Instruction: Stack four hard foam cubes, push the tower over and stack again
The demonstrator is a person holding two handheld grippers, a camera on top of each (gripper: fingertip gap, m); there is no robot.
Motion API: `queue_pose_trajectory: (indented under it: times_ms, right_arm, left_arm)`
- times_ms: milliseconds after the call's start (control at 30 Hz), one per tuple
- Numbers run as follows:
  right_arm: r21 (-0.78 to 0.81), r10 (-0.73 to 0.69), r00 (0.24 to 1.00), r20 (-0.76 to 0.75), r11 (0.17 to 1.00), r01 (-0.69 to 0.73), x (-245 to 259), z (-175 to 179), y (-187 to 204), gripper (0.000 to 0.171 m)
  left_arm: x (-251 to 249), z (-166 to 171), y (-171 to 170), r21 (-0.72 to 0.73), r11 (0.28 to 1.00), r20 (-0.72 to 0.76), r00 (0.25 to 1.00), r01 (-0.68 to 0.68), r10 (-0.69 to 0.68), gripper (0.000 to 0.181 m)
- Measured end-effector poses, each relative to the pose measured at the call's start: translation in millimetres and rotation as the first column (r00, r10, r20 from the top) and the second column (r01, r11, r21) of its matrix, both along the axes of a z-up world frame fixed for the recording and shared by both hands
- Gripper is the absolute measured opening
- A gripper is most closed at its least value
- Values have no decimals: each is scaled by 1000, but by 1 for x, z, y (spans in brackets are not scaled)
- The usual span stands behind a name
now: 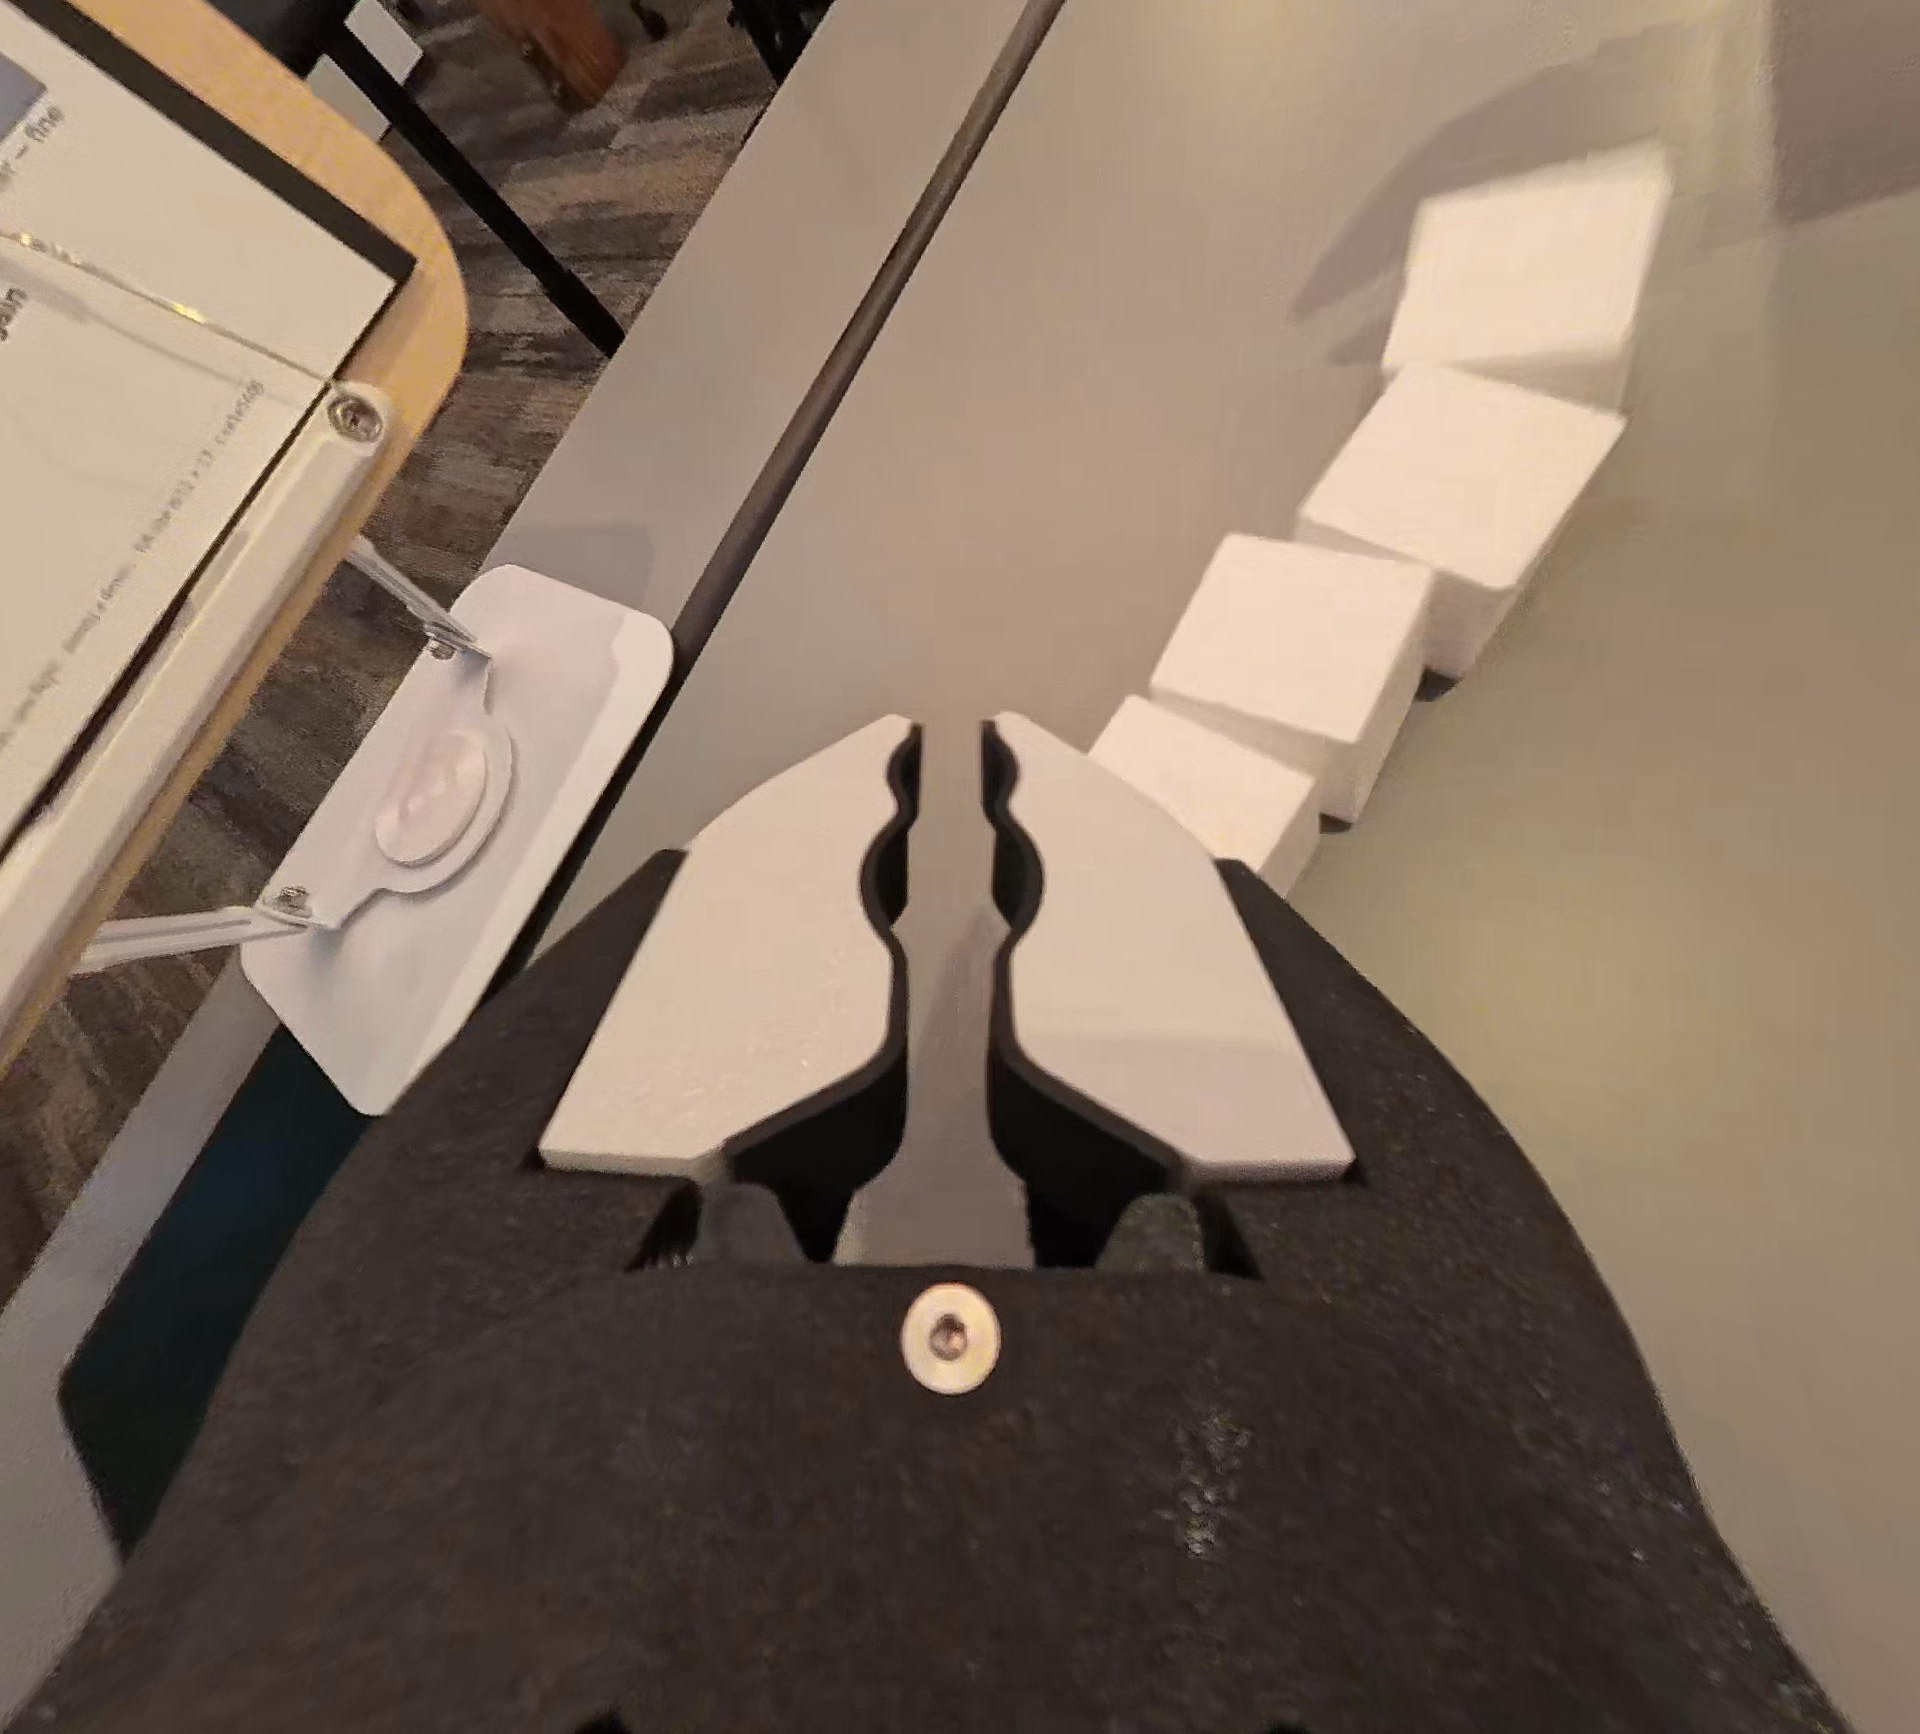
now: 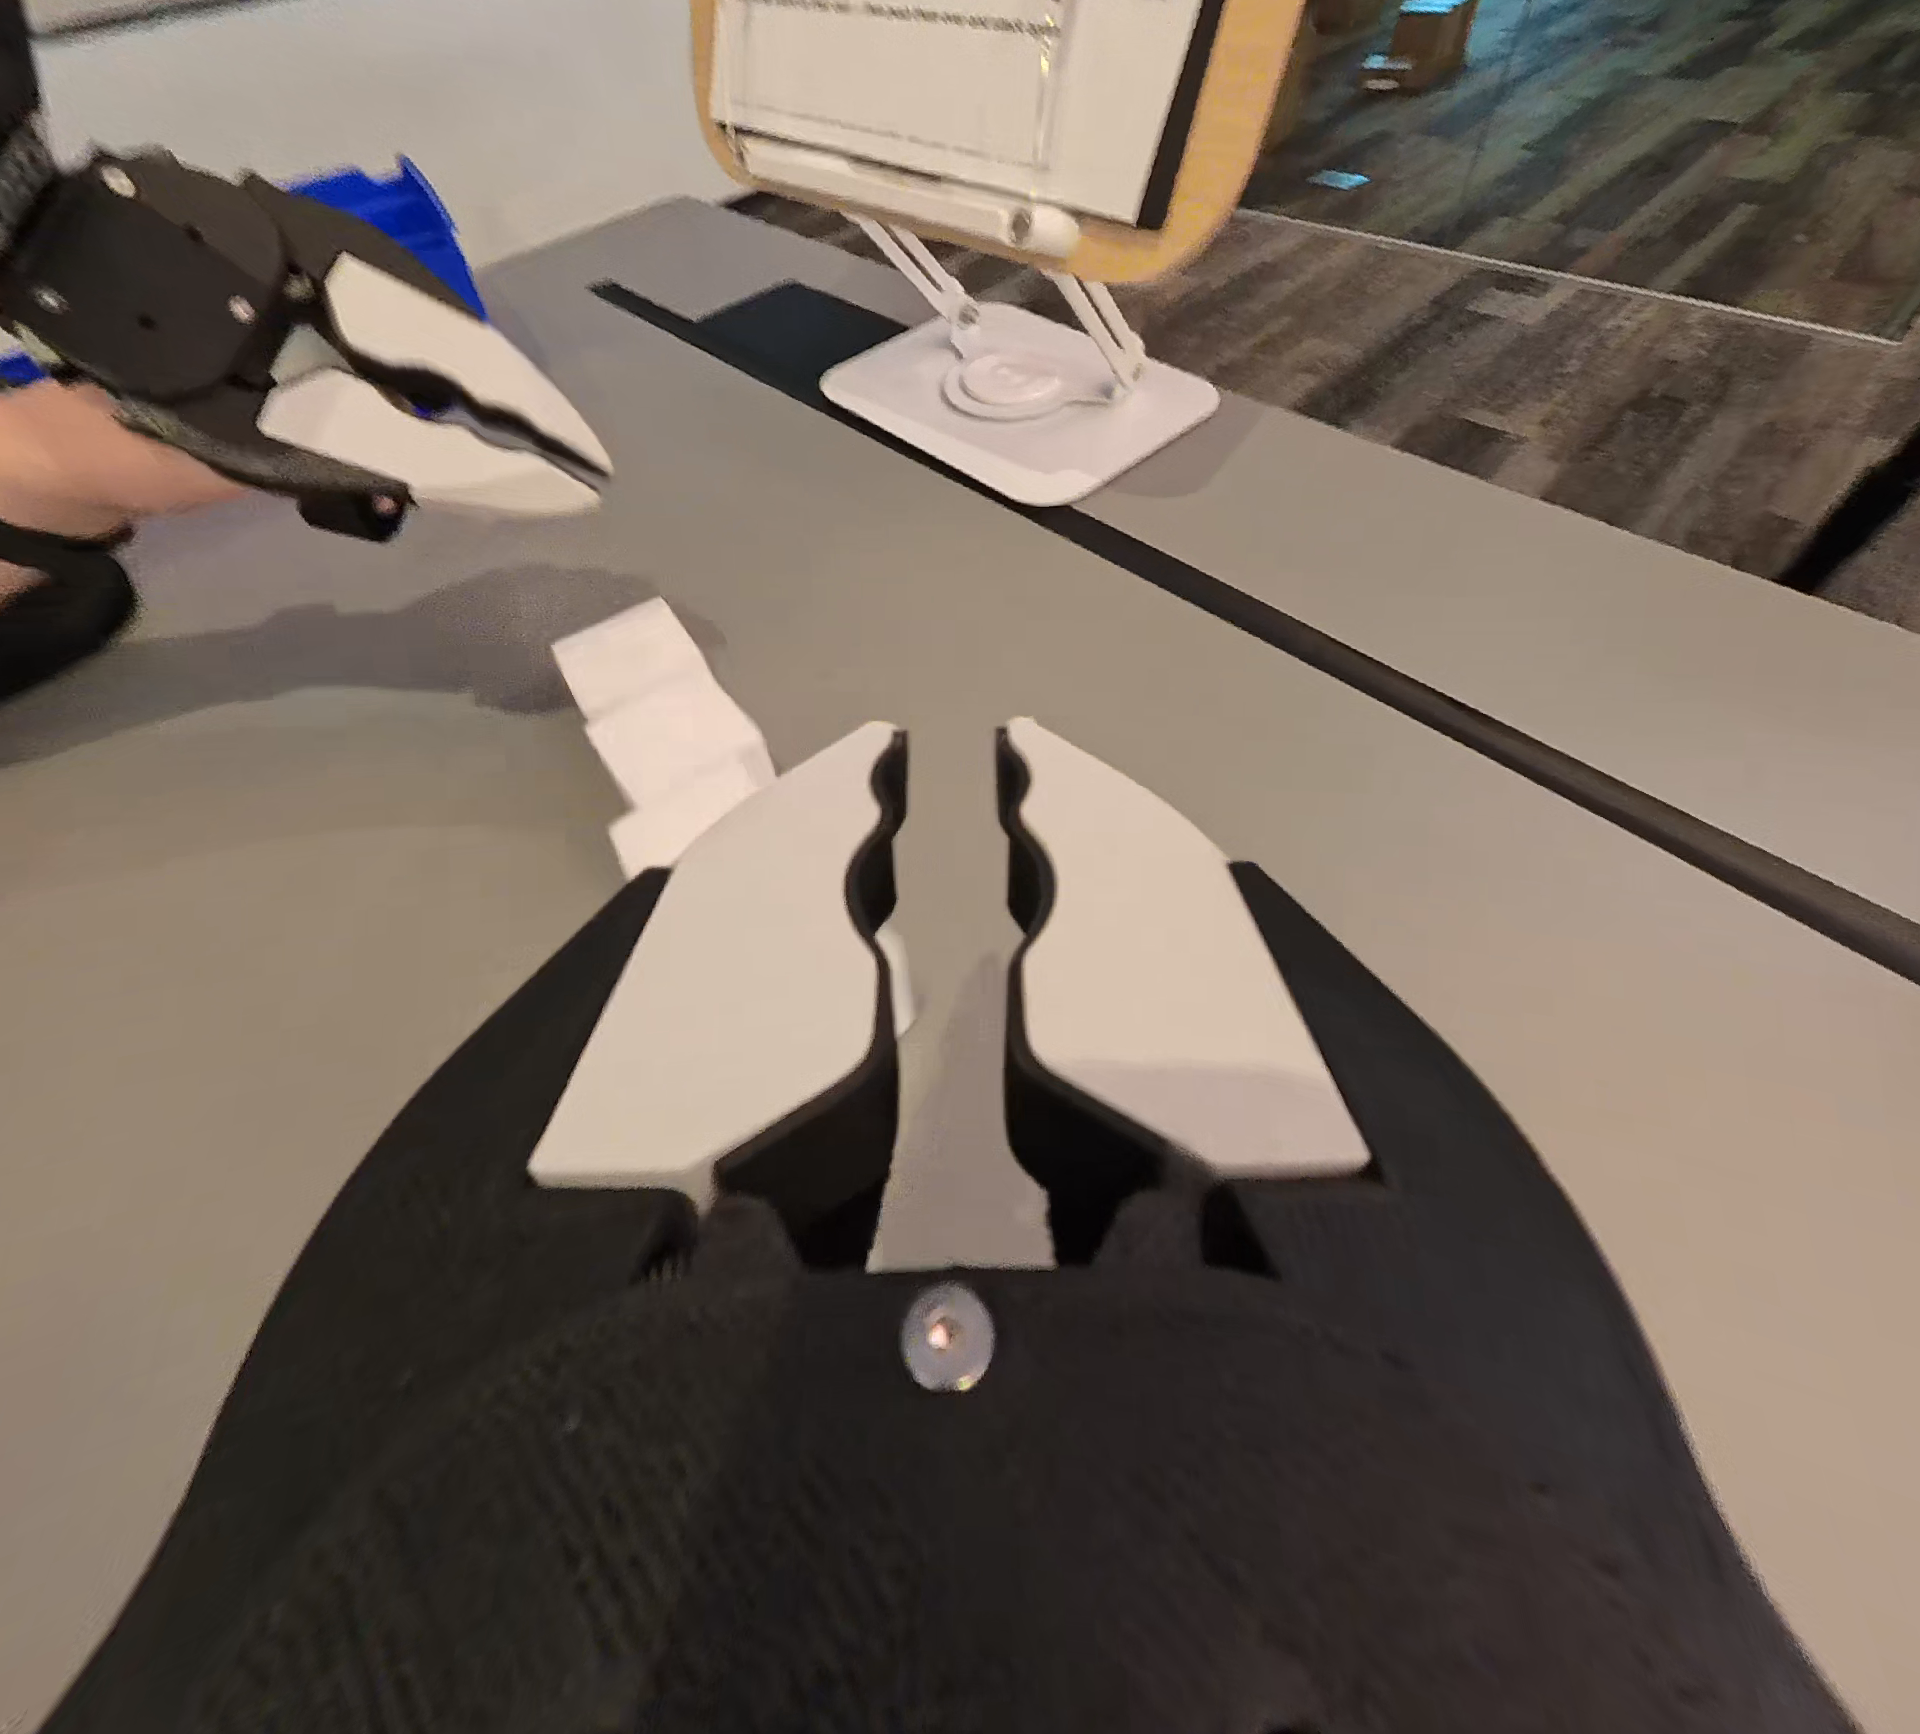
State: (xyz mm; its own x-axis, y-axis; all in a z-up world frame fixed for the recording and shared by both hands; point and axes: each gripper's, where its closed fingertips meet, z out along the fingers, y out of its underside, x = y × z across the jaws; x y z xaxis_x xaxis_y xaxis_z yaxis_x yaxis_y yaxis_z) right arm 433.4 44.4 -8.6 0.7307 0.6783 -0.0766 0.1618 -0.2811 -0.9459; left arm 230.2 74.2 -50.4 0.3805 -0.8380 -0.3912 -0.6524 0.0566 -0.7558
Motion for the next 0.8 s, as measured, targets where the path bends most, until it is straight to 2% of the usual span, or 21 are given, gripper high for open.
queue_pose_trajectory:
  times_ms: [100, 167, 233, 333, 467, 600, 733, 800]
  right_arm:
    - [-51, 6, 996, 95, 999, -1, 19, -20, -14, 41]
    - [-72, 60, 993, 106, 996, -52, 22, -30, -28, 58]
    - [-65, 47, 987, 153, 997, -37, 33, -39, -32, 66]
    - [-50, -128, 963, 236, 988, 144, 72, -53, -19, 72]
    - [-58, -348, 916, 202, 929, 366, 120, -64, -7, 78]
    - [-100, -404, 883, 238, 894, 436, 137, -82, -6, 84]
    - [-145, -458, 846, 273, 850, 507, 144, -102, 6, 88]
    - [-194, -463, 843, 272, 832, 519, 141, -111, 11, 88]
  left_arm:
    - [-2, -10, -5, -120, 990, 117, 992, 69, -55, 41]
    - [-3, -20, -12, -219, 965, 206, 974, 141, -96, 66]
    - [-3, -31, -22, -313, 926, 259, 957, 214, -133, 75]
    - [-4, -44, -21, -328, 920, 241, 961, 213, -136, 78]
    - [2, -58, -24, -299, 920, 182, 961, 255, -207, 86]
    - [8, -70, -19, -258, 929, 116, 963, 266, -244, 85]
    - [18, -73, -19, -255, 921, 123, 954, 295, -272, 80]
    - [21, -75, -20, -246, 922, 113, 953, 299, -279, 66]
